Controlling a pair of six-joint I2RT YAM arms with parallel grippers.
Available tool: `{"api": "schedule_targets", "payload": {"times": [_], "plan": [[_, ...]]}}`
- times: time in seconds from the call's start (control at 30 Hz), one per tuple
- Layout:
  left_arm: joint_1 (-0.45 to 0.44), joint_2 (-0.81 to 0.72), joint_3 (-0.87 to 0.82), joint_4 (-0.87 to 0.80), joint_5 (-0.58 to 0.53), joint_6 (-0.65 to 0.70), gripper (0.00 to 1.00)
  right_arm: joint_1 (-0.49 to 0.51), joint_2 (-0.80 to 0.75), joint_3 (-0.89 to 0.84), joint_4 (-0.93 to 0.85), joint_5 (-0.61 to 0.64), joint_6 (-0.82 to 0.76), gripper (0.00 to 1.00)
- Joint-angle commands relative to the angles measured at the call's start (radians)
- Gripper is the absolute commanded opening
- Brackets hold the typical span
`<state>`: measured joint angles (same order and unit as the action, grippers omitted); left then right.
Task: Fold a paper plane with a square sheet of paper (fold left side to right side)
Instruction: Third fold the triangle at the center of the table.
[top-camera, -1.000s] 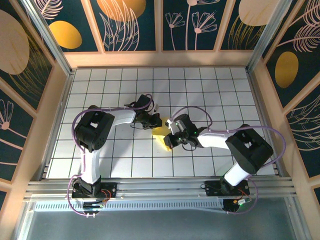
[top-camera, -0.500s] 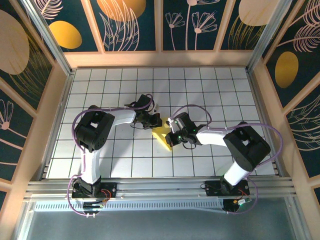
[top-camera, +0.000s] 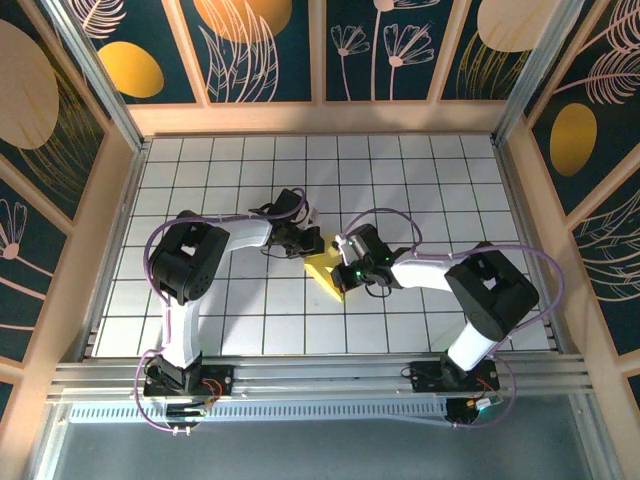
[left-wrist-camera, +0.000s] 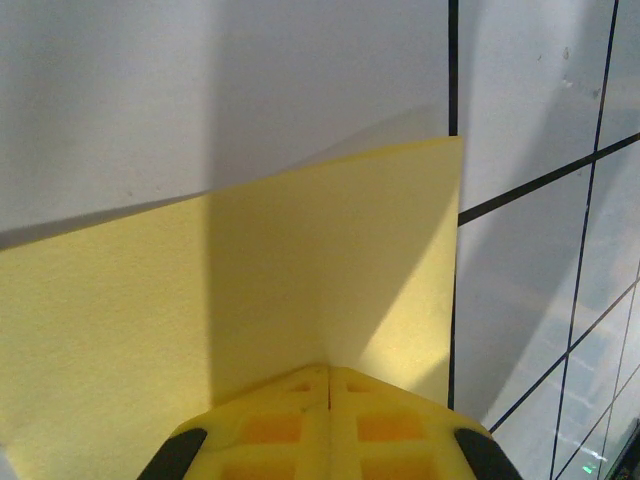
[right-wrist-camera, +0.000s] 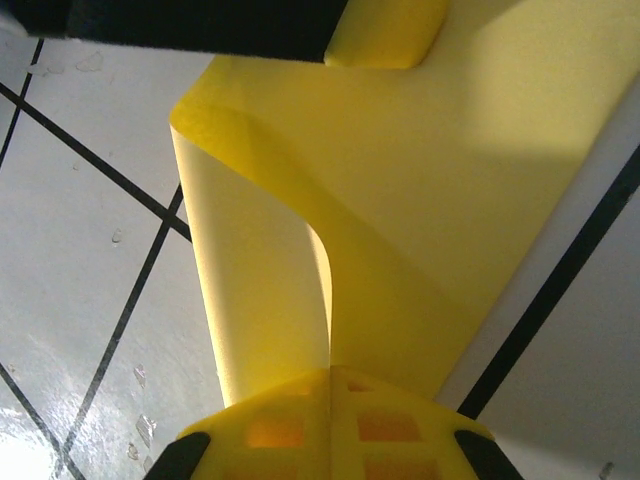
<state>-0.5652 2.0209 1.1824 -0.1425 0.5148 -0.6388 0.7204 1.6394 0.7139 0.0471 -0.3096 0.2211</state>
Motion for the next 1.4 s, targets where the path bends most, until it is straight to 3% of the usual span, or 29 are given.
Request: {"api": "schedule_targets", "payload": {"times": [0.0, 1.03, 1.37], "plan": [[-0.007, 0.045, 0.005, -0.055, -0.045, 0.019, 0.03, -0.007, 0.016, 0.025, -0.02, 0.026, -0.019, 0.0], [-0.007, 0.045, 0.005, -0.058, -0.052, 0.019, 0.04, -0.004, 0.018, 0.017, -0.029, 0.024, -0.035, 0.0], [-0.007, 0.033, 0.008, -0.051, -0.057, 0.013, 0.11, -0.001, 0.059, 0.008, -0.044, 0.023, -0.041, 0.0]]}}
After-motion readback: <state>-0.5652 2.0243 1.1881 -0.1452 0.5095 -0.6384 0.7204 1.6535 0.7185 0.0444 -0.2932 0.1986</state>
